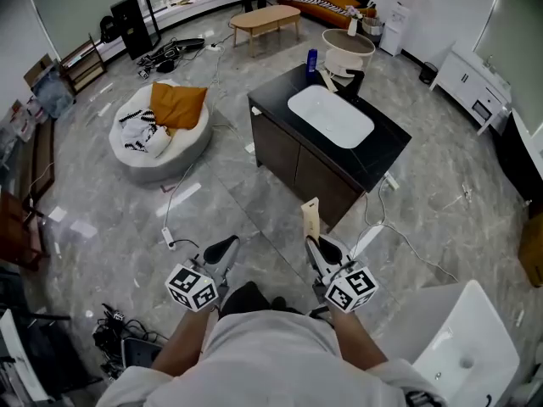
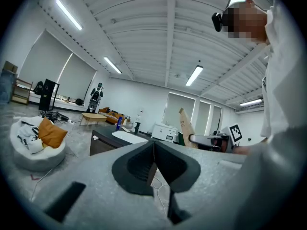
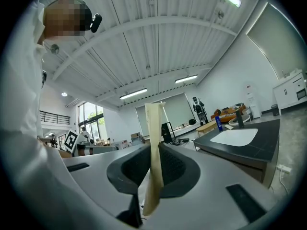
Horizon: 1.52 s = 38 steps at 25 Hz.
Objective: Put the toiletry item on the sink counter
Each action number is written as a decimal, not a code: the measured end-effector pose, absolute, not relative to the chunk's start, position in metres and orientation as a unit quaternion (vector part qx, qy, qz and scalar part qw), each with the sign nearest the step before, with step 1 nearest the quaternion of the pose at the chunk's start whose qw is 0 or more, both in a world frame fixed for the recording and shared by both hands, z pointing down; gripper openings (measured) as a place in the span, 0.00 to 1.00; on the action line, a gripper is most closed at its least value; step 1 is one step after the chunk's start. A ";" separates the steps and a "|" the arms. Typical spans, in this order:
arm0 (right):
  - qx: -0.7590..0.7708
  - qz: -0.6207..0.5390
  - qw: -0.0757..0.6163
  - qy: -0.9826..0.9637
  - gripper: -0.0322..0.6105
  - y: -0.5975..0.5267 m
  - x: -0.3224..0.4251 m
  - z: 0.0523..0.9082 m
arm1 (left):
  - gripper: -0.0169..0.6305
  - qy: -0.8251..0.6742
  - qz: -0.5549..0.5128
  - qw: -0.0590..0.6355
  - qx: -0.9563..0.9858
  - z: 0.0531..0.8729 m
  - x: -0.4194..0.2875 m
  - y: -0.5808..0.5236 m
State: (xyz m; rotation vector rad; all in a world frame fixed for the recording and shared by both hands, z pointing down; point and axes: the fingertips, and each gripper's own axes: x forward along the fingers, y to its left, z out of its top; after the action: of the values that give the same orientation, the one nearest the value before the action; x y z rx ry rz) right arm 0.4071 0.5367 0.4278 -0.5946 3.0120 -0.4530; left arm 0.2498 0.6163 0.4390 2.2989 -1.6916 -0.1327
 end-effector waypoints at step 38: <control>-0.205 -0.128 -0.025 0.970 0.12 0.231 0.169 0.430 | 0.05 -0.577 -0.097 0.162 0.794 0.464 0.010 0.304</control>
State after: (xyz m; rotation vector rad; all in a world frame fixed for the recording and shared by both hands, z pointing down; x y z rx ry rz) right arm 0.1692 0.2306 0.4296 -0.6531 3.0969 -0.4086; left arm 0.0098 0.3036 0.4636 2.2677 -1.6477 -0.2771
